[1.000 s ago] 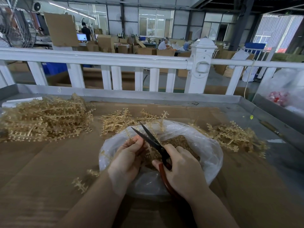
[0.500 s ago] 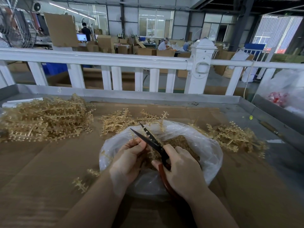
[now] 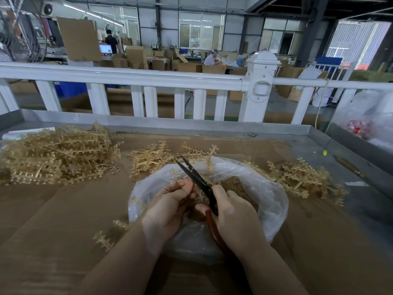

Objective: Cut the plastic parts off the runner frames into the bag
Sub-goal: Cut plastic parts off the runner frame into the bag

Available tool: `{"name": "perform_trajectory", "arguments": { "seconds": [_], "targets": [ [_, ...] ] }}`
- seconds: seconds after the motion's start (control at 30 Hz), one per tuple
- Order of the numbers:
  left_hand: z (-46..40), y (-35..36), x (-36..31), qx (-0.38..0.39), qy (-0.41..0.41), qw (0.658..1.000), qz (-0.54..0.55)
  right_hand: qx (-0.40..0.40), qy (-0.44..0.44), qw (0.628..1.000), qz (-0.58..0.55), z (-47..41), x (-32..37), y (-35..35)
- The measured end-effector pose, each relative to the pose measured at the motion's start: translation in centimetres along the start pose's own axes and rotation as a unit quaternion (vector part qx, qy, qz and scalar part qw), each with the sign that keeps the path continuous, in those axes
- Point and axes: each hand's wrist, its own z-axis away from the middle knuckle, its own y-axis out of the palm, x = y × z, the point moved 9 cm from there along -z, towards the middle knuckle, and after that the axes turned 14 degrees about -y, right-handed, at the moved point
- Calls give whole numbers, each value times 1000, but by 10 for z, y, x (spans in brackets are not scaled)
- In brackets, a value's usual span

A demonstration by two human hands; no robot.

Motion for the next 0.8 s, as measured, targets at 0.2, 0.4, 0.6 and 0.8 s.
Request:
{"name": "perform_trajectory", "arguments": {
  "seconds": [0.2, 0.4, 0.6, 0.8],
  "targets": [
    [1, -2, 1, -7, -8, 1000, 16, -13, 1, 1000, -2, -1, -1, -3],
    [3, -4, 1, -36, -6, 999, 21, -11, 0, 1000, -25, 1, -5, 1],
    [4, -2, 2, -39, -15, 999, 5, -8, 0, 1000, -28, 2, -7, 1],
    [5, -5, 3, -61, -9, 998, 11, -10, -4, 1000, -27, 3, -6, -1]
  ]
}}
